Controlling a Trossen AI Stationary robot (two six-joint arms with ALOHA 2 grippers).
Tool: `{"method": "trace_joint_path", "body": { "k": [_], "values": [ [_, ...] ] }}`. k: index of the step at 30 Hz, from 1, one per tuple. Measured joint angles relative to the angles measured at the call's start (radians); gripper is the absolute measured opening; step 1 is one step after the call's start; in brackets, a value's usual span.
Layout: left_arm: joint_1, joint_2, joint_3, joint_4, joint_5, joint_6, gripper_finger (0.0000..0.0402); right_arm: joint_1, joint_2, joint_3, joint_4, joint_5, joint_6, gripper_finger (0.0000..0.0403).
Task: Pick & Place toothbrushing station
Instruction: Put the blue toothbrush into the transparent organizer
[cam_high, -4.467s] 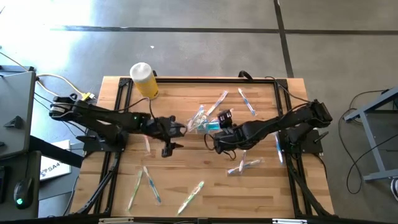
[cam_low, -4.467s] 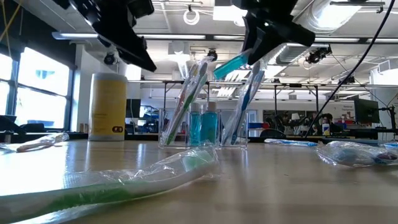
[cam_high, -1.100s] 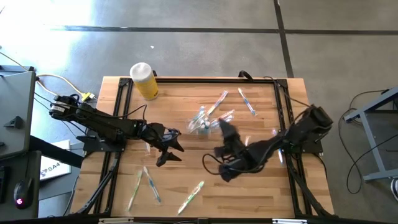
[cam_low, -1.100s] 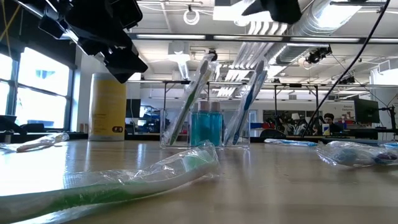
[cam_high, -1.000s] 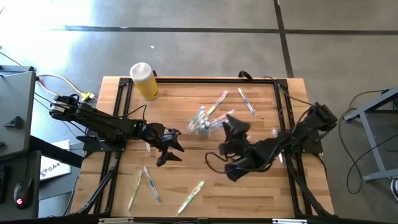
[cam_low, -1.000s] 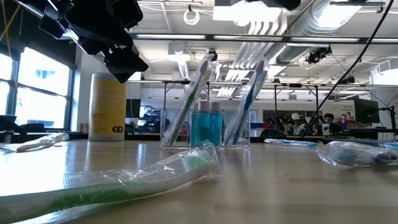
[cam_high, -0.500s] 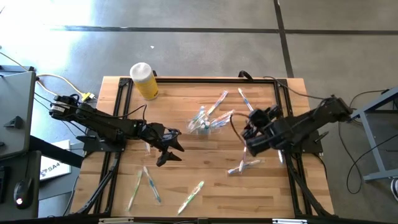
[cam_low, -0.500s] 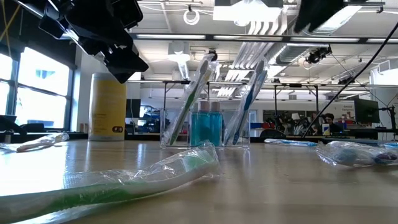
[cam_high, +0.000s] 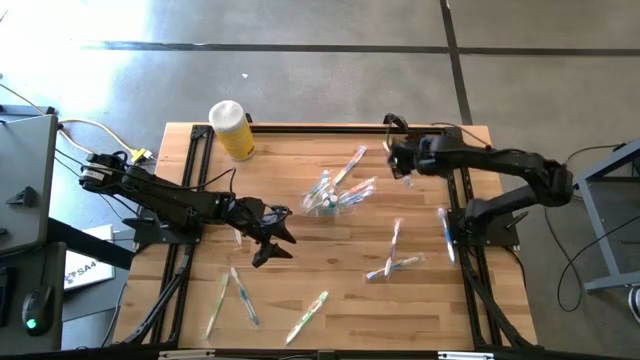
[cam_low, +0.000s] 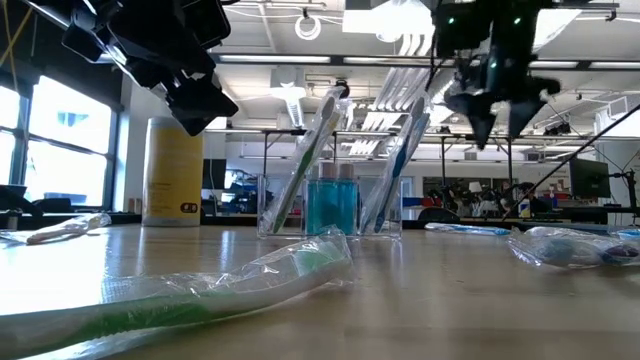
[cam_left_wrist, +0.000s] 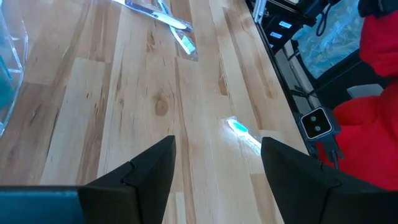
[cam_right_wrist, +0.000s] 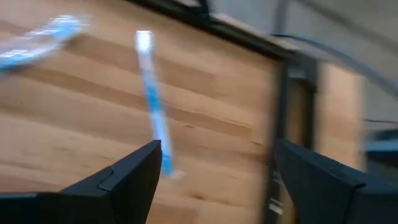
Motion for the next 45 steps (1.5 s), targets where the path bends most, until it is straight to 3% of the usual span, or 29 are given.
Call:
{"method": "trace_joint_path", "body": {
  "k": [3,6,12,16,25,35,40,45],
  "values": [
    [0.000,0.000,0.000,0.000,0.000,0.000,0.0232,-0.104,0.005,-0.055,0.279,-0.184,-0.210,0.0303],
    [0.000,0.000,0.000,-0.001,0.000,0.000,0.0232,-0.179,0.017,-0.082,0.406,-0.223,-0.283,0.0303],
    [0.000,0.000,0.000,0.000,-0.024,0.002,0.0232,-0.272,0.111,-0.088,0.400,-0.225,-0.311,0.0303],
    [0.000,0.000,0.000,0.000,-0.074,0.017,0.0232,-0.279,0.218,-0.089,0.438,-0.232,-0.361,0.0303],
    [0.002,0.045,-0.001,0.006,-0.082,0.024,0.0232,-0.288,0.435,-0.088,0.591,-0.228,-0.413,0.0303],
    [0.002,0.083,0.000,0.048,-0.082,0.024,0.0232,-0.375,0.478,-0.084,0.606,-0.383,-0.393,0.0300],
    [0.002,0.083,0.000,0.060,-0.082,0.026,0.0232,-0.411,0.480,-0.084,0.608,-0.489,-0.389,0.0260],
    [0.002,0.083,0.000,0.058,-0.082,0.026,0.0232,-0.419,0.481,-0.084,0.598,-0.511,-0.416,0.0177]
  ]
}}
